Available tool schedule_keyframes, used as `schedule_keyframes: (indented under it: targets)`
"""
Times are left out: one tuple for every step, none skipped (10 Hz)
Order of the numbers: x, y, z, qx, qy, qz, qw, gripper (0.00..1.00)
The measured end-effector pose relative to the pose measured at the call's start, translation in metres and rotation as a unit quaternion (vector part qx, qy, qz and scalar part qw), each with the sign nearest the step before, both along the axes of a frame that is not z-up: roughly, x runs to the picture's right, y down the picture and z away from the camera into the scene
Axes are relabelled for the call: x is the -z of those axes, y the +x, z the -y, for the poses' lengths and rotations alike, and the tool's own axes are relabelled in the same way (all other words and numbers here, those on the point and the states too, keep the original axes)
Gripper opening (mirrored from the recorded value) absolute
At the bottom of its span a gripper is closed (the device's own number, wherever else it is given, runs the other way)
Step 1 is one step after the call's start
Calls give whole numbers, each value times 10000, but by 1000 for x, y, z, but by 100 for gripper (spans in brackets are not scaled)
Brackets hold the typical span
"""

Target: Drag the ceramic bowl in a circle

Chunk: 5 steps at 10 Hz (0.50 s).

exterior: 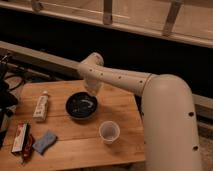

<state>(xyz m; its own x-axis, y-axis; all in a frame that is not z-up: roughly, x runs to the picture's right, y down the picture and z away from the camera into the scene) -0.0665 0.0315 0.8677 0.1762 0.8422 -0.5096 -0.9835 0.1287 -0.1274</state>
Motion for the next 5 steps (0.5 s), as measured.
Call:
schedule_keyframes:
  targets:
    - [0,4,-3,-12,-43,-35,10000,77]
    - [0,4,-4,-13,-57,-41,10000,80]
    - [1,4,-4,-14,-59,-48,10000,80]
    - [1,5,-5,-11,-59,-58,10000,80]
    - [2,3,-4,28,-37,-47,10000,80]
